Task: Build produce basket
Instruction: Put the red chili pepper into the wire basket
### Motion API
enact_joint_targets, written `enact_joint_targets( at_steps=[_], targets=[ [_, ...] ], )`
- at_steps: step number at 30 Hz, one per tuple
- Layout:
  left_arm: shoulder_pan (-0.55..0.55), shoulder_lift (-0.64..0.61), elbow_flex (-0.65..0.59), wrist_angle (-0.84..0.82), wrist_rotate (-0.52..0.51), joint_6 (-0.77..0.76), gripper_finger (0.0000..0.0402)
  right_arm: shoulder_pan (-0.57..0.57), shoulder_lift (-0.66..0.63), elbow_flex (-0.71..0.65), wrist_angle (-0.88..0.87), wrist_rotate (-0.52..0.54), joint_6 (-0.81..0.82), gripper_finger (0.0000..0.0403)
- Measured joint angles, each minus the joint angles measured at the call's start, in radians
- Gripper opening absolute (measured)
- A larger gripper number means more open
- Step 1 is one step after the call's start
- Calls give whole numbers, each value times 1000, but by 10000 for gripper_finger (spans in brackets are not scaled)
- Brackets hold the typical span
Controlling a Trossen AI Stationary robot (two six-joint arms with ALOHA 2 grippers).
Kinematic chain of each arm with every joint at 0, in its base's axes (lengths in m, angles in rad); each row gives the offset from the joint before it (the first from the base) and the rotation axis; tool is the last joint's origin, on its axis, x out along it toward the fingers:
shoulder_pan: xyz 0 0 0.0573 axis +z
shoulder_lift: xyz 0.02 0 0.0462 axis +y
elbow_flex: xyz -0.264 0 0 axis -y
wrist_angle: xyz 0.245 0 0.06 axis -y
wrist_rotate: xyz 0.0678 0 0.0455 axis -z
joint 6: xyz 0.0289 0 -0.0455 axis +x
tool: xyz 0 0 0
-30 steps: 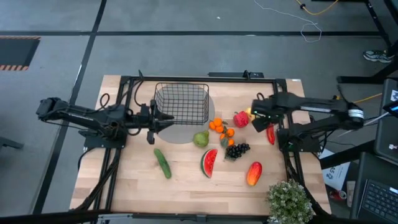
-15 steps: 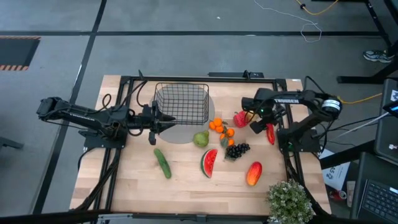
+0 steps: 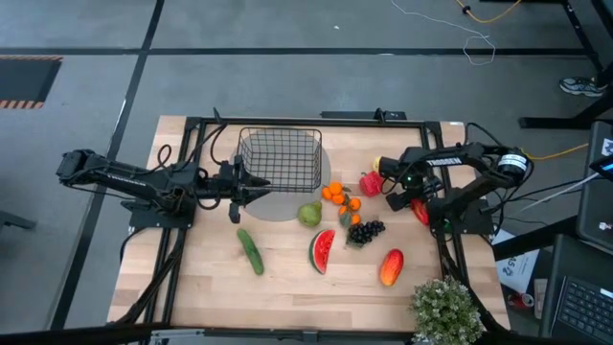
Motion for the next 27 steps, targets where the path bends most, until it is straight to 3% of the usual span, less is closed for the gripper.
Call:
enact_joint_targets(
  at_steps=[9, 17, 27],
  targets=[
    [0, 0, 0, -19, 0, 0, 114, 55, -6, 108, 53, 63, -29, 170],
    [0, 0, -1, -35, 0, 0, 114, 110, -8, 130, 203, -4, -28, 162],
    [0, 0, -1, -41, 0, -1, 114, 173, -8, 130, 255, 10, 5, 161]
  ],
)
